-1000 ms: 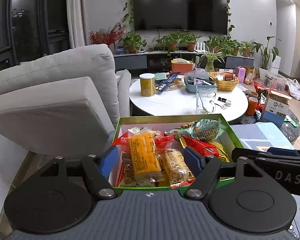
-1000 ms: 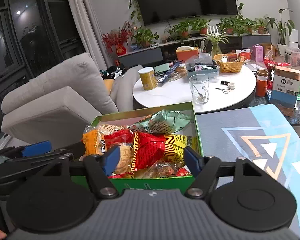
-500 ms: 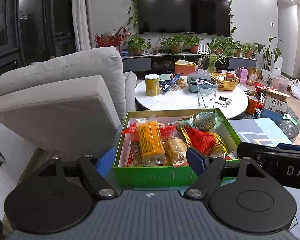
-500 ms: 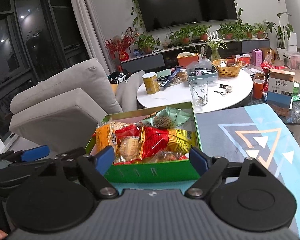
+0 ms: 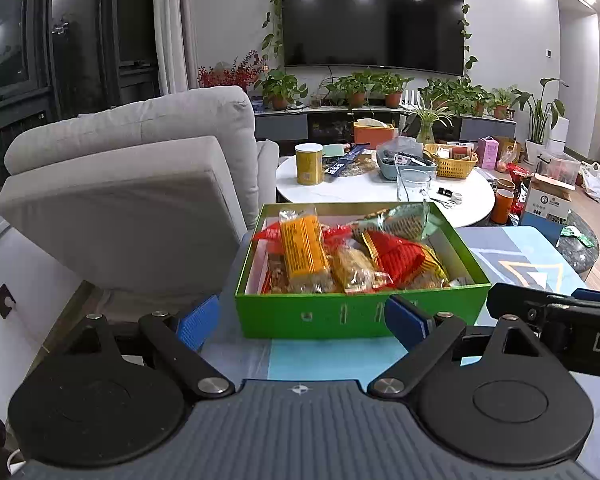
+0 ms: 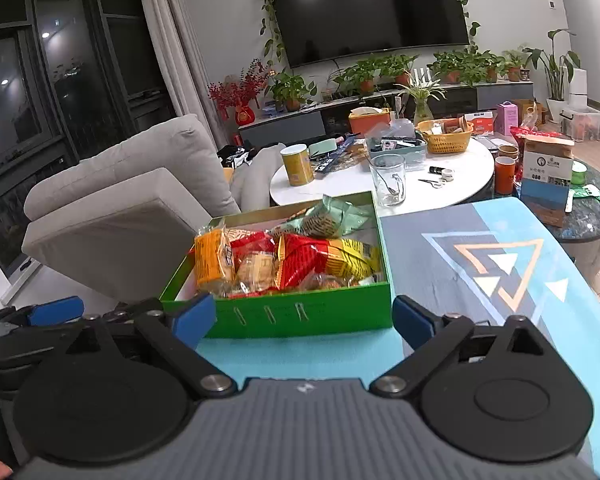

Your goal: Organize snacks

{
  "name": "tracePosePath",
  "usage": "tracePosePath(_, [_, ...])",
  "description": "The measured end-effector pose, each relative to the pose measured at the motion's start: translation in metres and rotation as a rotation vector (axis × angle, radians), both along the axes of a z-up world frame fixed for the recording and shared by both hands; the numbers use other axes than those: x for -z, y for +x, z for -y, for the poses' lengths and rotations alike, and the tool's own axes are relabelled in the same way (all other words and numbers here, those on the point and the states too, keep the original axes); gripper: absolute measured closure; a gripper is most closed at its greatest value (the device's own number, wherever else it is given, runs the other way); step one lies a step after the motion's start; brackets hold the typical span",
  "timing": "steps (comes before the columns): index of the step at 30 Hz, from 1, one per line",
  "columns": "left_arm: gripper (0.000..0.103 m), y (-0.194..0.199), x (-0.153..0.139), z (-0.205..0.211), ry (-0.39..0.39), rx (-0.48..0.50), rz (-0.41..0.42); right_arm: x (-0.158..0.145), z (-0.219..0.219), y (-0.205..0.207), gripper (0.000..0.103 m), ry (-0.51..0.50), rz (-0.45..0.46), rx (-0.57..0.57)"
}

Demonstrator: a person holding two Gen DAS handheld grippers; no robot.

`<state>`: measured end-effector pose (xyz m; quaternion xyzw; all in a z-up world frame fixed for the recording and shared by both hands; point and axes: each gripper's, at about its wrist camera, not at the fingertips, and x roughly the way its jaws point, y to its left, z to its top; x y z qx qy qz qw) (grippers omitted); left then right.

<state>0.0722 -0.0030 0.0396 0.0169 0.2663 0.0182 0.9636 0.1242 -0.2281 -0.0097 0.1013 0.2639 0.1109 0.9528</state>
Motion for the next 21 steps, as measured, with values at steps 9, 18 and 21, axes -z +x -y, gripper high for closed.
tracePosePath(9, [0.014, -0.027, 0.016, 0.0, -0.008, -0.015, 0.0, 0.014, 0.004, -0.024, 0.026, 0.002, 0.013, -0.025])
tracePosePath(18, [0.014, -0.042, 0.021, 0.001, -0.006, -0.034, -0.007, 0.018, 0.004, -0.04, 0.026, -0.018, 0.037, -0.041])
tracePosePath(21, [0.014, -0.044, 0.021, 0.003, 0.006, -0.033, -0.004, 0.017, 0.005, -0.045, 0.026, -0.016, 0.051, -0.037])
